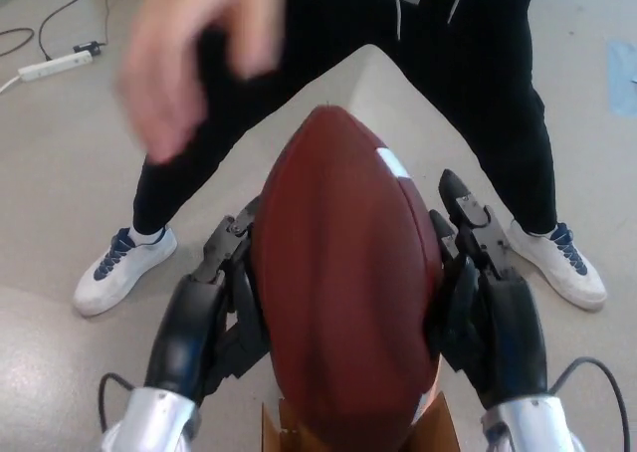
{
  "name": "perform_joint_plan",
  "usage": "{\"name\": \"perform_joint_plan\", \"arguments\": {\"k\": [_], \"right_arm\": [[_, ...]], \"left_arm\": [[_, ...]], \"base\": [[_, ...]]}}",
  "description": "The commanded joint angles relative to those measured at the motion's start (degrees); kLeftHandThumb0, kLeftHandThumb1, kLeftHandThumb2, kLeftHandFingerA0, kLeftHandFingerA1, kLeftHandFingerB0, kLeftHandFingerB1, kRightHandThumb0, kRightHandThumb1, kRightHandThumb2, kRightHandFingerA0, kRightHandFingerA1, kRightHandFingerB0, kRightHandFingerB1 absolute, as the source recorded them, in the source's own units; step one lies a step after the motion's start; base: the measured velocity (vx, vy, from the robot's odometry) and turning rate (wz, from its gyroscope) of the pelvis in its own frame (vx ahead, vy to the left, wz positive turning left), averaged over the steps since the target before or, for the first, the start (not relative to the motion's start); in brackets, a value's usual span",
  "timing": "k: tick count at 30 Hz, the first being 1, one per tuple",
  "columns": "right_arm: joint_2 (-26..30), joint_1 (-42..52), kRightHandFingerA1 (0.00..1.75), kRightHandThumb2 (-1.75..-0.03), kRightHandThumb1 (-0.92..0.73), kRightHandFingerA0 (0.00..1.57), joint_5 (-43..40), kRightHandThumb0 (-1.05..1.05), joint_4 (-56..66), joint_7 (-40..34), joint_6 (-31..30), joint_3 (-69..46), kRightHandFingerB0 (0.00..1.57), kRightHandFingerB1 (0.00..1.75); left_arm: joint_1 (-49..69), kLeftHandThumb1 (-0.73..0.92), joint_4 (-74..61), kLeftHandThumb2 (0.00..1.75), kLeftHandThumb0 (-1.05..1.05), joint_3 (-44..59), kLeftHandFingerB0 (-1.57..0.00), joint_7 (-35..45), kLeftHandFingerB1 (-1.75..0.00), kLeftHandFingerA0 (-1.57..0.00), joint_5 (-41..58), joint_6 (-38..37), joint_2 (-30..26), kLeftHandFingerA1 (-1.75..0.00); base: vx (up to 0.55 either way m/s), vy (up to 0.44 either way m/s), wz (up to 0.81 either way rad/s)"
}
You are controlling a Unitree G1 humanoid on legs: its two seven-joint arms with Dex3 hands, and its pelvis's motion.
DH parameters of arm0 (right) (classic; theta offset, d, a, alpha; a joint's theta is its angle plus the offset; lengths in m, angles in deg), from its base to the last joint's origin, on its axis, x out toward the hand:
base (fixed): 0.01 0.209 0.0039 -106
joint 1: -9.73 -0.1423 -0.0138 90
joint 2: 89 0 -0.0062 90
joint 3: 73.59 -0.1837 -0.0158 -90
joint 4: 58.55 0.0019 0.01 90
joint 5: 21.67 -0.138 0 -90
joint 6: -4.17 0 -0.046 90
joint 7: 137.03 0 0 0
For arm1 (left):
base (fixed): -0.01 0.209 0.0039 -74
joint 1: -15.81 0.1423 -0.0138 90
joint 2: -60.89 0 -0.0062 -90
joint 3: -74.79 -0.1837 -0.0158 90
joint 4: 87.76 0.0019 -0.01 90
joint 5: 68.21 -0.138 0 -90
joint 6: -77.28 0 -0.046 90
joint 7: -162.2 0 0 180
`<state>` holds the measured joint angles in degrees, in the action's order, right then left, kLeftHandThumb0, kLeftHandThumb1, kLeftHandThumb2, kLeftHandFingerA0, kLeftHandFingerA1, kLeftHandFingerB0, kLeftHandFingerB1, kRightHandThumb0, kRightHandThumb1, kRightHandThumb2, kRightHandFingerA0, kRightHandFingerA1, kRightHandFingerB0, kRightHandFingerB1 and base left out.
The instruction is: Use both hands to pick up a football from a person and place it into a container beneath
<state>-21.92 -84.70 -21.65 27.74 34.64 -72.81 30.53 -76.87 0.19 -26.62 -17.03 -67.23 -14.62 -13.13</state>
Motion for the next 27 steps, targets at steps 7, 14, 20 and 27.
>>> {"name": "perform_joint_plan", "arguments": {"k": [7, 14, 20, 27], "right_arm": [[-1.77, -11.25, 0.16, -1.16, -0.84, 0.00, -2.09, -0.77, -14.02, 3.80, -3.18, -3.00, 0.02, 0.20], [-1.06, -17.13, 0.10, -0.81, -0.92, 0.00, -2.28, -0.72, -21.33, 3.62, -3.63, -5.79, 0.00, 0.21], [0.30, -22.21, 0.14, -1.18, -0.87, 0.00, -2.39, -0.79, -28.65, 4.64, -1.90, -7.99, 0.01, 0.17], [4.39, -24.00, 0.18, -1.17, -0.87, 0.02, -2.20, -0.82, -34.45, 3.24, -2.27, -11.79, 0.02, 0.15]], "left_arm": [[-13.66, 0.79, 18.02, 1.12, -0.73, 0.67, -0.03, 6.25, -0.22, 0.00, 4.11, -1.69, 4.86, -0.19], [-20.44, 0.80, 27.83, 1.11, -0.76, 3.83, -0.01, 7.35, -0.20, 0.00, 5.49, -2.70, 6.08, -0.16], [-25.69, 0.82, 35.48, 1.11, -0.79, 5.64, -0.01, 7.55, -0.19, 0.00, 4.36, -4.33, 6.09, -0.14], [-27.35, 0.87, 40.25, 1.16, -0.84, 7.43, 0.00, 5.85, -0.12, 0.00, 1.67, -2.91, 0.39, -0.13]], "base": [[0.00, 0.000, 0.00], [0.00, 0.000, 0.00], [0.00, 0.000, 0.00], [0.00, 0.000, 0.00]]}}
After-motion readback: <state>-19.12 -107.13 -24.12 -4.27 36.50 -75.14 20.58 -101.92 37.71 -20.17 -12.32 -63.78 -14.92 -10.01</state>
